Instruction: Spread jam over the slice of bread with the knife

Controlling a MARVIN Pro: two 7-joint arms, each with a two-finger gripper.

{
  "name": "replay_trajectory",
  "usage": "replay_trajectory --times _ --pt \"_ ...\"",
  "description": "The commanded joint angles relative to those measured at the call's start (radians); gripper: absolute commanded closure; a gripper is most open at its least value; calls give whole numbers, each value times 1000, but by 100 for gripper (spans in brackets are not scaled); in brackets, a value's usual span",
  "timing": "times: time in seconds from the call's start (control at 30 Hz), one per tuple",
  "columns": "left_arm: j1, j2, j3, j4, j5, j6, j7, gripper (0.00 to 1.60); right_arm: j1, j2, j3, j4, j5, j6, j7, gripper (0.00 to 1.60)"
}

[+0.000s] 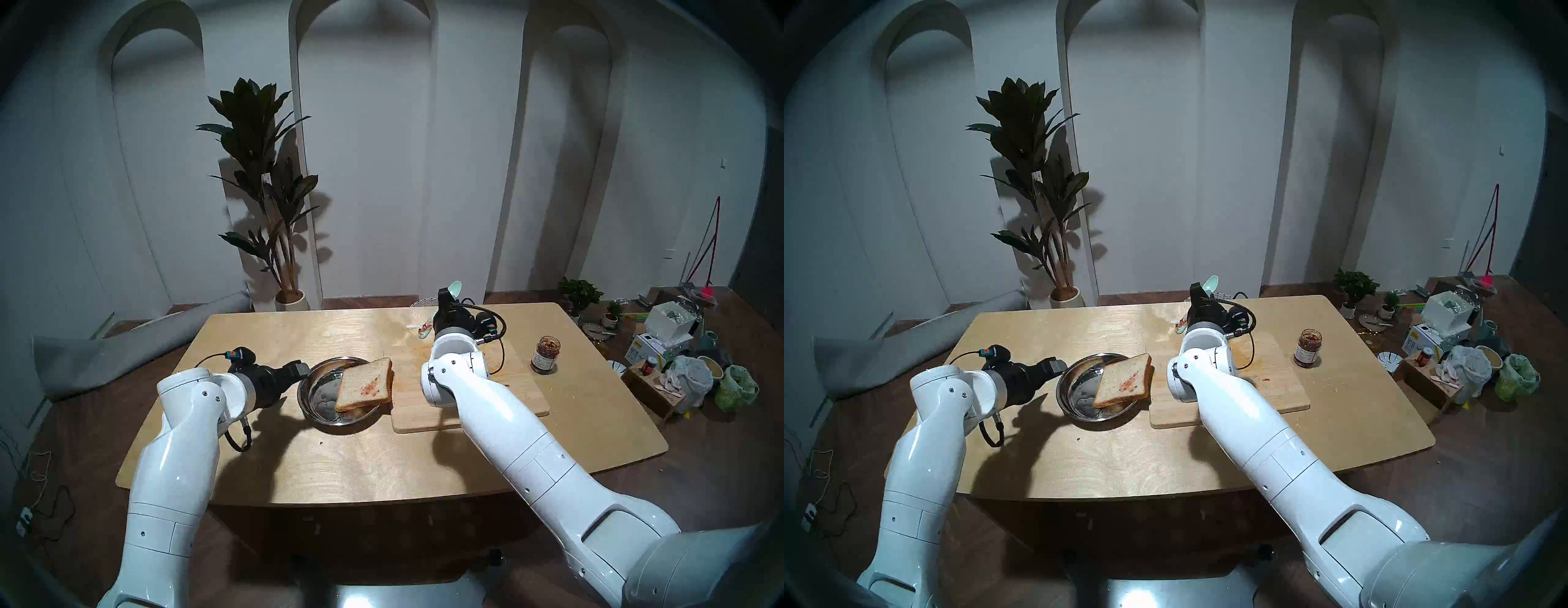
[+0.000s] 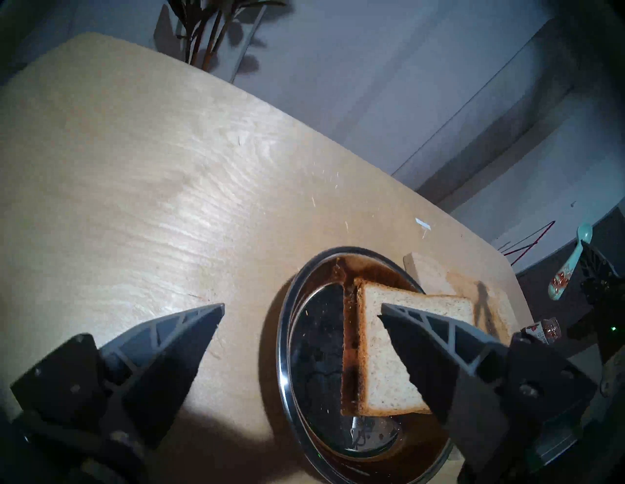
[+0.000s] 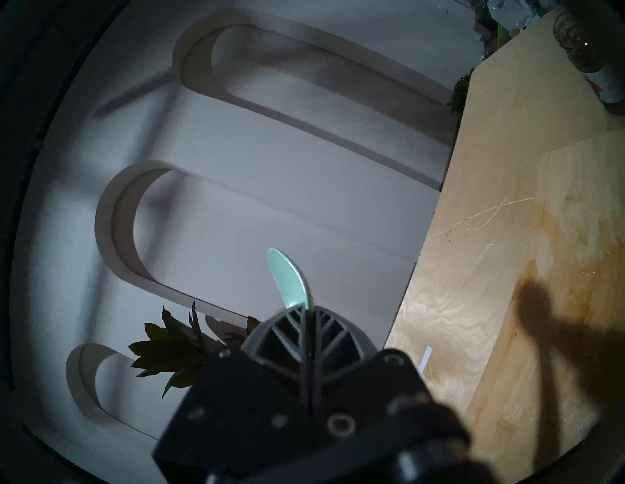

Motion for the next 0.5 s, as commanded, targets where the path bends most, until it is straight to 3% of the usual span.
replay_trajectory --times 0.0,0.17,0.47 --pt "15 19 -55 -116 -5 -51 -37 0 -49 44 67 -114 55 -5 -37 160" --pt "37 6 -73 -175 -22 -65 -57 0 -74 76 135 -169 102 -17 -75 160" --pt "82 -20 -86 -277 -38 -99 -77 0 -187 176 265 -274 162 -35 -156 160"
